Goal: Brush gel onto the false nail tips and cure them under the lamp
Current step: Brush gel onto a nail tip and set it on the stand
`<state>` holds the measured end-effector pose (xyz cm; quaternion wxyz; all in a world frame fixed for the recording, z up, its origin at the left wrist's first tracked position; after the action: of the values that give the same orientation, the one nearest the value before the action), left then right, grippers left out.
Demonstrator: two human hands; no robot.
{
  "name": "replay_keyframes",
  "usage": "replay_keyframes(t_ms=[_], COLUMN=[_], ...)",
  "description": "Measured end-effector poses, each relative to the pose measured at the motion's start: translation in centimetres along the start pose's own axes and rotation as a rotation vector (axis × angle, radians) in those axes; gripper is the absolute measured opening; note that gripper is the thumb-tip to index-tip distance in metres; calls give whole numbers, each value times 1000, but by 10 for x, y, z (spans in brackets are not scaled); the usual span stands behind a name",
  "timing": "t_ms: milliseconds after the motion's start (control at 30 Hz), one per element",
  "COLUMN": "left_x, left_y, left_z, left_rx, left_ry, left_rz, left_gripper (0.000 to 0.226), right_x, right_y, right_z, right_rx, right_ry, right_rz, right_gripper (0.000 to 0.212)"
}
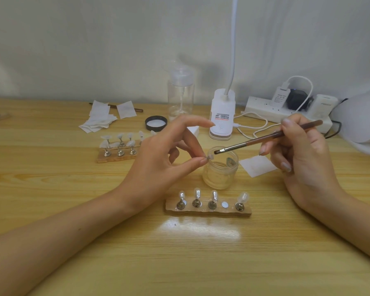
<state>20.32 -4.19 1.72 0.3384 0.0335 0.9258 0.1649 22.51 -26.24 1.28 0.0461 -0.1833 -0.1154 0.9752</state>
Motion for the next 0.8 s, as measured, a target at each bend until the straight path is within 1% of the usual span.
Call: replay_keyframes(t_ms=[100,233,333,433,533,633,733,800], left_x=[0,1,1,2,2,2,2,2], left_y=[0,1,1,1,1,0,1,1], left_z=[-1,-1,-2,-2,-3,-4,-5,-5], left_rx=[-6,-30,-44,-48,-56,-72,-80,-85], left_ry=[-5,-12,-18,-22,-26,-27,-31,-34], left_rz=[-3,-11,-16,-18,-16,-16,-19,-19], left_gripper=[46,44,44,44,44,44,43,43], right_x=[1,0,-1,0,0,0,-1,-1], right_y=[-4,-2,0,-1,-5,-4,-1,-2], right_z=[-1,-3,-2,-1,-2,-4,-3,-2], right_rx=[17,62,44,-16,7,43,24,-10], right_ry=[-9,-27,-17,-13,-29,-41,-34,-21], right_rz=[44,10,-11,13,45,12,-10,10], right_gripper=[24,22,24,26,25,22,23,25])
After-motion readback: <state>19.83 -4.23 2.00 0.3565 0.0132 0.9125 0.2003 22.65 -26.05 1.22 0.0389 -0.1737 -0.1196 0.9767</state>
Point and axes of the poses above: each hand's wrist, its own x-axis away from the middle knuckle, its own y-axis out of the back of the hand, z = x × y, the point moved 6 cm from there along -x, towards the middle knuckle, and after that the axes turned 7 degrees about -z, right-handed, at the moved point
